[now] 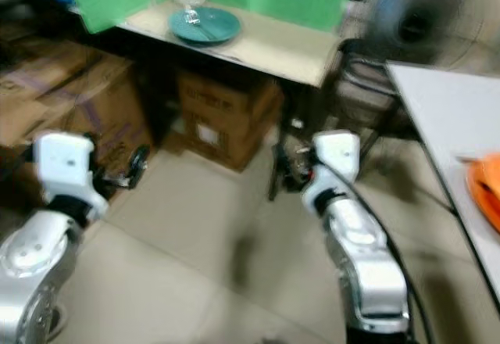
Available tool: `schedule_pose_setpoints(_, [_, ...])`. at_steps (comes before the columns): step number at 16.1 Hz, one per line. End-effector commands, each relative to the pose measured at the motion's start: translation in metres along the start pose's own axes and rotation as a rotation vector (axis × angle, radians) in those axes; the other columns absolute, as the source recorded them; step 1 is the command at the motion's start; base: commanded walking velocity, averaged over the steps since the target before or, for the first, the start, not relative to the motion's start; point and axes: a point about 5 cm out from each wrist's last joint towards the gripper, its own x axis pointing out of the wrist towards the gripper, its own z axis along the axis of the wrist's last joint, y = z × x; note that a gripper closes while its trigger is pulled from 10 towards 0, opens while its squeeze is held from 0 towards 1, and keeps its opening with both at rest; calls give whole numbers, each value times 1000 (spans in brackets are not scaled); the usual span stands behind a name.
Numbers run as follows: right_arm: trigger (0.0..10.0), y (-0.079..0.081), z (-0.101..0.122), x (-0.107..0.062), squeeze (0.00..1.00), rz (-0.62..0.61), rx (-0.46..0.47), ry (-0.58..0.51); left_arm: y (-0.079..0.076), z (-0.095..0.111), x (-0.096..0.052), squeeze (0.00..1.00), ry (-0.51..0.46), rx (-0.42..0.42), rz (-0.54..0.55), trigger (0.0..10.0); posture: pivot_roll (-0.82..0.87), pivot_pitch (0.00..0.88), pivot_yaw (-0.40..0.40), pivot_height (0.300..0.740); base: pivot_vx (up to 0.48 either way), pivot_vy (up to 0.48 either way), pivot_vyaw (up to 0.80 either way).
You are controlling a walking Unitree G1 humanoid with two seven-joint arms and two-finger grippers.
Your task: Setting the table
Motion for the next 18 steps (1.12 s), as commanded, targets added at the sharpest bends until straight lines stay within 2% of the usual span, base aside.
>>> schedule_pose_setpoints(1, [10000,7,5,2,0,25,19,-26,6,1,-2,380,2,17,20,10000,24,102,-43,740,412,0,0])
schedule_pose_setpoints(10, [10000,3,6,4,0,-3,15,-37,5,1,1,384,-1,17,14,10000,24,97,-41,740,412,0,0])
schedule_pose_setpoints(14, [10000,-1,10,5,0,-34,30,-66,4,2,2,384,-6,25,6,10000,26,96,-43,740,416,0,0])
schedule_pose_setpoints(18, [10000,-4,7,5,0,-69,50,-49,3,2,3,384,-5,22,-1,10000,23,94,-41,740,419,0,0])
